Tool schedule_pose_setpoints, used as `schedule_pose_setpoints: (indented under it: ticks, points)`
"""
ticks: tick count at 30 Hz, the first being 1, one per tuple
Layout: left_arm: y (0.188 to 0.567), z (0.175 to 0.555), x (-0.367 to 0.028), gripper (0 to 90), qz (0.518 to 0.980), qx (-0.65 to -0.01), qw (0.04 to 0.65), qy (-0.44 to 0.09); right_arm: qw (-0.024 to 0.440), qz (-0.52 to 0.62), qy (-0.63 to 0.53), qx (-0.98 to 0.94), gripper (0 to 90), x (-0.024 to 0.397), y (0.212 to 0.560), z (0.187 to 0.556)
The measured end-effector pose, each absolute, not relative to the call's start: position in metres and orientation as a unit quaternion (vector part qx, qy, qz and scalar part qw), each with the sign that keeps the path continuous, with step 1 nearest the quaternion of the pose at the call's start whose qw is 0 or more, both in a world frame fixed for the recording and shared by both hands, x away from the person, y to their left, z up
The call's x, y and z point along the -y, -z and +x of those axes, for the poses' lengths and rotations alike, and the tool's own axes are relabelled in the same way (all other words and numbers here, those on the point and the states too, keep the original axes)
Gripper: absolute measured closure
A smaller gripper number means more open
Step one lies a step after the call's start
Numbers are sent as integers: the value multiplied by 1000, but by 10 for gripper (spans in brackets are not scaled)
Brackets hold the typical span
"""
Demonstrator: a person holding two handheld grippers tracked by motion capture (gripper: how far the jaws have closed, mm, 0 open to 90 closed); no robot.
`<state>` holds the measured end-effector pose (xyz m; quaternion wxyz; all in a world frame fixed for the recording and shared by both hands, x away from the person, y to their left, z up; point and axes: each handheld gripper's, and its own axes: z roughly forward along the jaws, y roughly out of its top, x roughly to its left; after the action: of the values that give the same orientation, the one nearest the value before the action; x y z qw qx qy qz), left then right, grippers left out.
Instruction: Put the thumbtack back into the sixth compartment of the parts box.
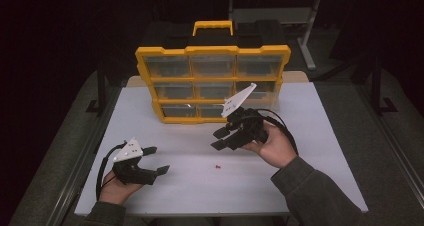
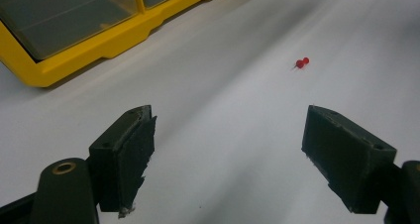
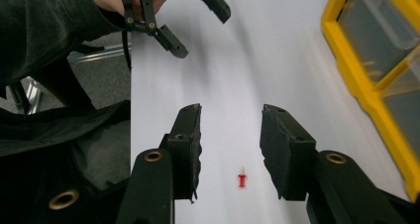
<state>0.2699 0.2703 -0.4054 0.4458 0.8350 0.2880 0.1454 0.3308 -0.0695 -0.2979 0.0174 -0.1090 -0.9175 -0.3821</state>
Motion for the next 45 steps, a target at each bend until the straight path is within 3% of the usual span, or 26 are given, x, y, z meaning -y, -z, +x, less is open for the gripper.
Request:
schedule_pose_setpoints:
  ticks: [17,31,45]
  points:
    - [406,271,-272,201,836,-285,445,-148,24,-111,371,922,558,59,328,329]
    - [406,270,-271,201,836,-286,444,-146,41,-122,336,933,572,49,379,330]
    - [406,271,-272,201,836,-286,445,-147,31,-134,308,942,662,46,417,336]
